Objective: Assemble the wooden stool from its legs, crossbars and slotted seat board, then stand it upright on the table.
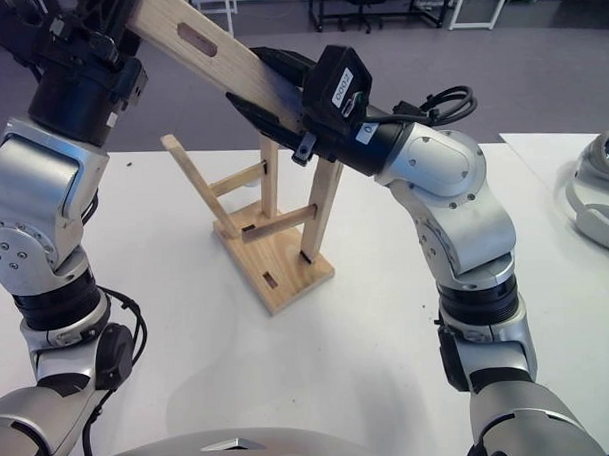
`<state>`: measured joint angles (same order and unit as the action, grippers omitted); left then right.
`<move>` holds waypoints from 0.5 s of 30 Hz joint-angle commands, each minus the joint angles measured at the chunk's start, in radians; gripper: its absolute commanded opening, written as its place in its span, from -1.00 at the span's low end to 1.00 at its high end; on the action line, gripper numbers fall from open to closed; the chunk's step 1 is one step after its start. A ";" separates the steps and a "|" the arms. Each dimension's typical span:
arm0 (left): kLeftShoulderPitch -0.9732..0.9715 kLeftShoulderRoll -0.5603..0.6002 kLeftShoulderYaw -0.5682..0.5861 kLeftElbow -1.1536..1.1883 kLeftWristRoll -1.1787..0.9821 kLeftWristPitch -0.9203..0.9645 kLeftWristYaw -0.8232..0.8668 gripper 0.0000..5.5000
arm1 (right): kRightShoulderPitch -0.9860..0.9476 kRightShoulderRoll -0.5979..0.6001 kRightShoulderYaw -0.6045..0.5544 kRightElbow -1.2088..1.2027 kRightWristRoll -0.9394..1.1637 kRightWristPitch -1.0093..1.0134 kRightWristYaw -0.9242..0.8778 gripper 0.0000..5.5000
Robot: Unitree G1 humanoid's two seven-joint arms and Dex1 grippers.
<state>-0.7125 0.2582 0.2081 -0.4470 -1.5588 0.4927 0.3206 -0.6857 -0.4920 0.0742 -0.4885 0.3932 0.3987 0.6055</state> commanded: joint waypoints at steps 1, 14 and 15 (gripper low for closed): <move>0.054 0.038 0.073 0.019 0.032 -0.024 0.035 -0.58 | 0.020 0.017 -0.063 -0.034 0.067 0.071 -0.041 0.09; 0.267 0.129 0.209 -0.014 -0.024 -0.006 0.108 -0.64 | 0.168 -0.083 -0.239 0.364 -0.032 0.100 -0.192 0.24; 0.281 0.154 0.228 -0.015 -0.040 0.001 0.112 -0.64 | 0.199 -0.072 -0.219 0.435 -0.056 0.073 -0.180 0.24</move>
<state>-0.4580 0.3631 0.3987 -0.4473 -1.5689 0.4769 0.4122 -0.5474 -0.5744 -0.1867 -0.1670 0.3823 0.5044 0.4041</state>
